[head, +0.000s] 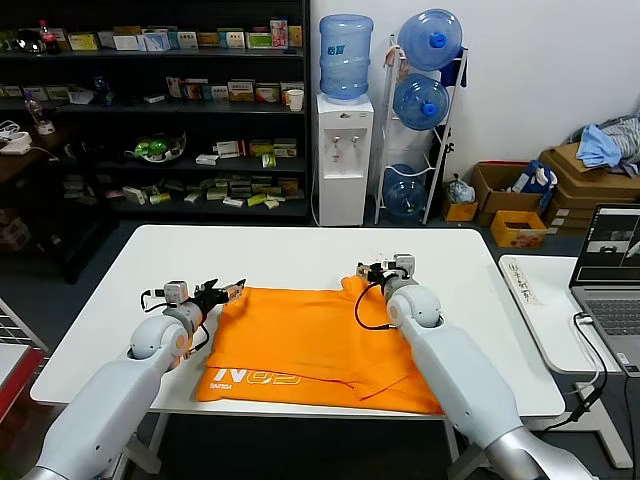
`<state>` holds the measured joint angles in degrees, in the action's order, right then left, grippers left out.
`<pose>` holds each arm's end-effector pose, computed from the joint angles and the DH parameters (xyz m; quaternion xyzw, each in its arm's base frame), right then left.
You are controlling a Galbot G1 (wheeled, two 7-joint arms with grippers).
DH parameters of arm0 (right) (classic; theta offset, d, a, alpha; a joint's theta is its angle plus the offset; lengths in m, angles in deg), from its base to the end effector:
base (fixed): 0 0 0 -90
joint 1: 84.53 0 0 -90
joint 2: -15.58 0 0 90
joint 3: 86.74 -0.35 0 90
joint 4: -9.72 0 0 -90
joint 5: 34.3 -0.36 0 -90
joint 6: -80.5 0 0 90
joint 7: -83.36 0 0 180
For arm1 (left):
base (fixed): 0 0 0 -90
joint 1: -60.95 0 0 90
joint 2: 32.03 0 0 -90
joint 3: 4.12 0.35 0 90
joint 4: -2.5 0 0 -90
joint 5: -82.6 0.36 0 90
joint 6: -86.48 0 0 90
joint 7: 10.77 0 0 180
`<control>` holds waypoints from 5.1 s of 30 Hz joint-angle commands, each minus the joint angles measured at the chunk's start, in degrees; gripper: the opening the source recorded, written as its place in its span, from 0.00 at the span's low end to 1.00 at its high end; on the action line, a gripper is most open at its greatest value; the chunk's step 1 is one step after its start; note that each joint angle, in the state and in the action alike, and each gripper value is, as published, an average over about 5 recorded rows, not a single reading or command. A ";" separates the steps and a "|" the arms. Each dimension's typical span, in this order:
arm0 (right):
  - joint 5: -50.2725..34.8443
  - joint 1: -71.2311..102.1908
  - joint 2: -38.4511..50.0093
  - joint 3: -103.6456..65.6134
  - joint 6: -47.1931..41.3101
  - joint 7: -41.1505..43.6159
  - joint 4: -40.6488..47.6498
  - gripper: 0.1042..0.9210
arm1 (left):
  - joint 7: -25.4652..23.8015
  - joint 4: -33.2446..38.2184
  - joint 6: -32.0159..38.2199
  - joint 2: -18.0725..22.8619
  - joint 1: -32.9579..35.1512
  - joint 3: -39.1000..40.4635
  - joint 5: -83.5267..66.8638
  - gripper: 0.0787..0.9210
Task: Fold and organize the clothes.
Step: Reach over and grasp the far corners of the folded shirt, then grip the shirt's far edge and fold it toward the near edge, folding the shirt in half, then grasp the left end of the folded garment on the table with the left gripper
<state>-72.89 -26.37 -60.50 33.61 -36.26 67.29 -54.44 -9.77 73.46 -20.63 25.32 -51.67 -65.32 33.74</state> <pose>0.5179 0.0370 -0.3039 0.0529 -0.9610 -0.0225 0.2706 0.4607 0.1142 -0.3302 -0.0999 -0.9648 0.0587 0.2359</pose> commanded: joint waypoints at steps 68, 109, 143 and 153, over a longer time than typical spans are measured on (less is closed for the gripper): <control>-7.80 27.76 20.61 -2.22 1.23 -9.43 -44.52 0.03 | -0.91 25.86 10.10 -4.44 26.17 -12.91 17.31 0.02; -8.28 46.70 26.63 -9.36 -3.50 -12.65 -59.72 0.19 | 0.58 36.33 6.44 -7.27 40.28 -17.87 18.26 0.16; -2.45 56.81 24.35 -20.17 -1.81 -9.73 -64.58 0.88 | 0.41 26.52 5.95 0.95 39.26 -20.25 11.91 0.88; -2.64 56.52 24.45 -20.07 -1.93 -9.81 -64.31 0.88 | 0.81 26.48 5.06 0.87 39.13 -19.75 10.62 0.84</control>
<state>-75.62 29.75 -36.03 14.04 -38.18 57.41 -118.63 -8.98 100.99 -15.09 26.12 -12.17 -85.35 46.17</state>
